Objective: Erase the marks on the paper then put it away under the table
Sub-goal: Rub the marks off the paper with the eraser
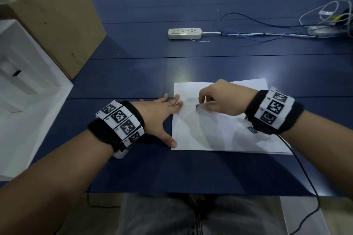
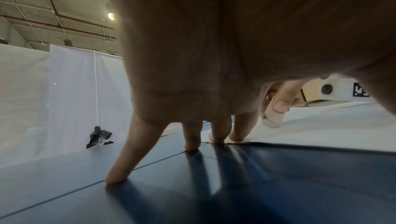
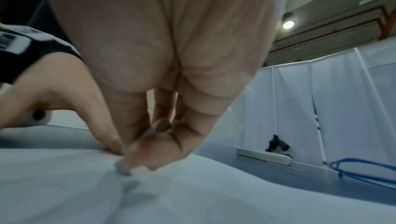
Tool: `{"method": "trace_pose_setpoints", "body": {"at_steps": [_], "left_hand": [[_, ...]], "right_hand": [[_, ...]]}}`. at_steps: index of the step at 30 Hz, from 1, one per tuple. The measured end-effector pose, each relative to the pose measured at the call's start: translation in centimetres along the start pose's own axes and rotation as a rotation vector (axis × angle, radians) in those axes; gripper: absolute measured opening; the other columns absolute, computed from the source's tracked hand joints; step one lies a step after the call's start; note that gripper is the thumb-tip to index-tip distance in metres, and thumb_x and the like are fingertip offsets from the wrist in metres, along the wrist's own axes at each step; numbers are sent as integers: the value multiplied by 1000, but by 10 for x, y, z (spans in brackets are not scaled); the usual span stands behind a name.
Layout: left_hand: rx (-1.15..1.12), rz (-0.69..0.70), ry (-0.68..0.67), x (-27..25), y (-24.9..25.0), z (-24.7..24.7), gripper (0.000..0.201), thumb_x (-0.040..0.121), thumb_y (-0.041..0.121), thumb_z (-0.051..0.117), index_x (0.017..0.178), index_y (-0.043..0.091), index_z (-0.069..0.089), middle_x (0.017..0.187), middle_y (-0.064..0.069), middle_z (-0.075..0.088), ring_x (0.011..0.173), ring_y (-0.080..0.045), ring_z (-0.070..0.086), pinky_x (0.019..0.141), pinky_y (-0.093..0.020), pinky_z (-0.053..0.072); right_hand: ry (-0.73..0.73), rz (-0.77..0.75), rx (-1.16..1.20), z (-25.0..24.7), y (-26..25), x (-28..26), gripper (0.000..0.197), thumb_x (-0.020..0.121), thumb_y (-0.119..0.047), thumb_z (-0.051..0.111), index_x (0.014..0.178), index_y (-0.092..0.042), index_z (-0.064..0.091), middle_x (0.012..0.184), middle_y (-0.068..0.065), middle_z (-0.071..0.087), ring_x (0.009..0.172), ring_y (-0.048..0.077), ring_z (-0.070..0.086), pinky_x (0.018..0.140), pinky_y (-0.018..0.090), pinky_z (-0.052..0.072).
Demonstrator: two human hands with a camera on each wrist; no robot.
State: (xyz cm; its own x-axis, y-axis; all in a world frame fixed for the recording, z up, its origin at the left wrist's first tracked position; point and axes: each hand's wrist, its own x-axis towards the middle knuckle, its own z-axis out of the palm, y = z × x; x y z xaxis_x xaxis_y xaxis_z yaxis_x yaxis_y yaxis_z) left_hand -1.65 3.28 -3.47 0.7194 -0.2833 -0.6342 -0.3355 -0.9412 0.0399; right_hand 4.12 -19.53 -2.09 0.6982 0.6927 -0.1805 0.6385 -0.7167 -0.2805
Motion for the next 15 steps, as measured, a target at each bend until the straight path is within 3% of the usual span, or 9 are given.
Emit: {"method": "trace_pose_setpoints", "body": {"at_steps": [2,5,6,9,11,13,15], "left_hand": [[4,-4,2,0,0,0,134,61,82,66,153,31,-17,156,19,-30,146,-13,-24,107,-75,15],[10,0,-1,1,0,1,134,61,82,66,153,31,-18,155,19,-31,146,-13,-24,107,-75,17],[12,1,0,1,-1,1,134,60,83,65,153,31,-18,155,19,-31,146,-13,-24,108,-75,17],[13,1,5,1,-1,1,135,59,84,65,153,32,-17,156,19,-30,146,-13,-24,107,-75,16],[8,4,5,1,0,1,135,60,83,65,153,31,-17,156,18,-30,146,-13,-24,107,-76,16],[4,4,12,1,-1,1,134,60,83,66,153,31,-17,156,18,-29,146,-13,-24,107,-75,16],[-1,5,15,1,-1,1,135,60,83,66,153,31,-17,156,19,-30,146,-13,-24,107,-75,16]], "right_hand": [[-138,-111,35,5,-8,-11,17,90,-37,66,102,-25,72,78,-11,68,71,15,63,69,26,49],[-381,-147,167,11,-25,-26,24,84,-51,71,97,-30,73,74,-9,71,61,15,67,64,28,56],[-365,-144,158,10,-24,-24,24,85,-50,71,97,-30,73,73,-9,70,59,14,66,63,27,55],[-126,-80,34,4,-8,-5,19,91,-38,65,102,-24,72,75,-11,65,59,4,58,67,25,47],[-12,10,30,1,2,1,24,92,-40,62,103,-20,71,78,-9,64,69,11,59,71,29,49],[-48,-32,38,2,1,-4,20,91,-37,64,101,-22,71,79,-9,67,72,15,62,70,28,50],[-227,-127,95,6,-11,-16,16,88,-37,69,98,-26,73,75,-9,69,65,13,65,65,23,51]]}}
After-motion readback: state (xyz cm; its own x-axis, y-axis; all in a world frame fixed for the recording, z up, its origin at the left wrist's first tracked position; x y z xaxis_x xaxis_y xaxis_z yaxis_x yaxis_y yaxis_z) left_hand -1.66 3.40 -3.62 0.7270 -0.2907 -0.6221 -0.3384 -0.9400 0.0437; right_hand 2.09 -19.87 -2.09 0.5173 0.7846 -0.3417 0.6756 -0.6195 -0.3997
